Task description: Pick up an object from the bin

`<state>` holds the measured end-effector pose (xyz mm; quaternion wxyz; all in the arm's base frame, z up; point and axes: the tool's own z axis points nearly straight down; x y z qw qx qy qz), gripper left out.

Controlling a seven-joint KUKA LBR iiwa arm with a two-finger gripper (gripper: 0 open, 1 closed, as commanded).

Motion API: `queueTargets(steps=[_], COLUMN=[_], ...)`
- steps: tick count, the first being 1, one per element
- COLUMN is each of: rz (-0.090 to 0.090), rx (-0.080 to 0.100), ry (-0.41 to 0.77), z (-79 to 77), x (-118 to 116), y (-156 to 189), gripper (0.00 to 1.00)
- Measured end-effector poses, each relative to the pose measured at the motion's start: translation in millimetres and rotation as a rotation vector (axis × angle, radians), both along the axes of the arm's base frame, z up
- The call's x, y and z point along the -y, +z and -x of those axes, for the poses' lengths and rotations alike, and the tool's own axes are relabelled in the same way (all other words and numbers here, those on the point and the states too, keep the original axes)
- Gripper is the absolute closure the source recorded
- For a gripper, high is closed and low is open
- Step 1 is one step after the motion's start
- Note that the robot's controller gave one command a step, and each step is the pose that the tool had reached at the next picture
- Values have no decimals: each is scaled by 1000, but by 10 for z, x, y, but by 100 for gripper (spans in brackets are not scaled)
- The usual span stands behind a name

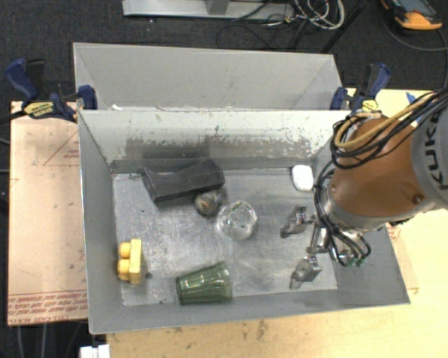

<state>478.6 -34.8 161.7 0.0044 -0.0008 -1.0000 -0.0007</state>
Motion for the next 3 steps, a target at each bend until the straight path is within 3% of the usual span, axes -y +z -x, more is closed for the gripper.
queueTargets(steps=[1, 2, 3], rz=[1, 1, 0], rx=[8, 15, 0], ry=[1, 53, 42], z=[-20, -269, -633], x=[0, -341, -621], y=[38, -565, -642], gripper=[0, 0, 0])
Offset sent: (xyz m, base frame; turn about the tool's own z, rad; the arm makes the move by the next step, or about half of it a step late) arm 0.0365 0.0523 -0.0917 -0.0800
